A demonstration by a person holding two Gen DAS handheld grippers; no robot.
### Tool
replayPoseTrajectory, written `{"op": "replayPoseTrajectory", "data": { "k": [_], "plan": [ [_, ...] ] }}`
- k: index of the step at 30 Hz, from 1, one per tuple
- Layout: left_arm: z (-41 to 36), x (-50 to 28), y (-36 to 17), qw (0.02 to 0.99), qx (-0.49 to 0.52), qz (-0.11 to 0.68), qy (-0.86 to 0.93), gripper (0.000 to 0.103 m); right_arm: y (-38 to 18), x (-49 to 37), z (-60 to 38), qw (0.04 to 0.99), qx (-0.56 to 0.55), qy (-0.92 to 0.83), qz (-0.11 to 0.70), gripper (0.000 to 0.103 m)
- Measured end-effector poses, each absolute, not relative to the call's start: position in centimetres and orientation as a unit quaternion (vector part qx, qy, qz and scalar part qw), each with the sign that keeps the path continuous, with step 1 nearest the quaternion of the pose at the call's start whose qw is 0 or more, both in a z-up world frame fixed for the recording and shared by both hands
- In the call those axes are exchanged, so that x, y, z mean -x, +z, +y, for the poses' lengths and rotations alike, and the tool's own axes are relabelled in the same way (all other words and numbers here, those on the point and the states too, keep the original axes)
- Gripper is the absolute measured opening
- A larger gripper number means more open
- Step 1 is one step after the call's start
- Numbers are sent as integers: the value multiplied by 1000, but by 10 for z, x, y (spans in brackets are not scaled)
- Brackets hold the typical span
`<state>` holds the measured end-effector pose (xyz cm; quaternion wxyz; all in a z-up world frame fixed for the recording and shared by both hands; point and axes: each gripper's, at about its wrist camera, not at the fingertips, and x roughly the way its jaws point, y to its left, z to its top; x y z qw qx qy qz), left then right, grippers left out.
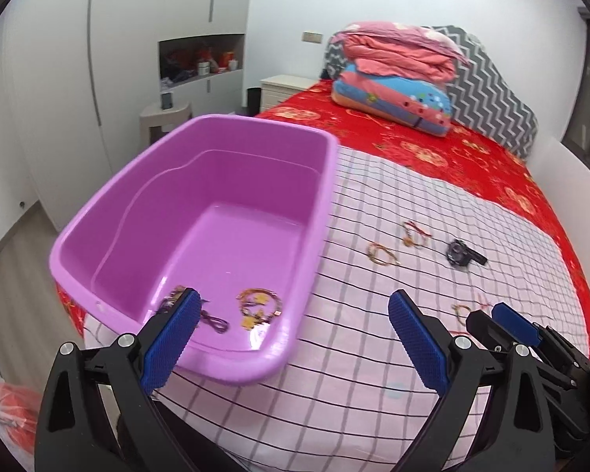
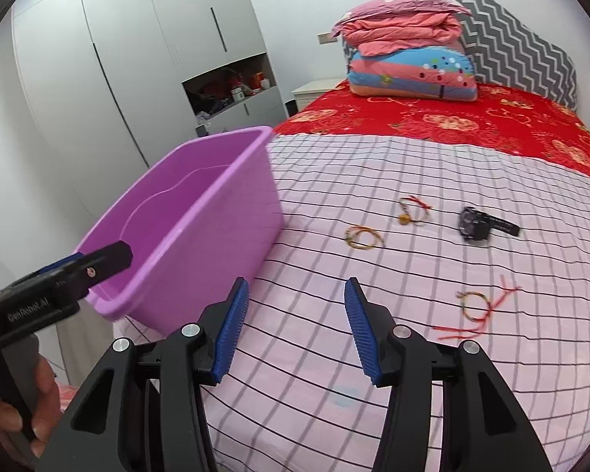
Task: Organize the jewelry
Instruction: 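Move both tools back over the braided and rainbow bracelets on the bed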
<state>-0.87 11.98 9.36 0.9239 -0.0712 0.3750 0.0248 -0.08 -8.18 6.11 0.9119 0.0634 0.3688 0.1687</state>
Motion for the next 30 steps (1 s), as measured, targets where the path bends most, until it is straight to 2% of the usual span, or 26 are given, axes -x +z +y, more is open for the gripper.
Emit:
{"op": "replayPoseTrajectory", "data": {
  "k": [13, 30],
  "plan": [
    [51, 15, 86, 926, 43, 374, -30, 96, 38, 33, -168, 920, -81, 90, 372, 55],
    [6, -49, 20, 900, 30, 432, -46, 96, -24, 0, -221, 905, -96, 1, 414, 56]
  ]
}}
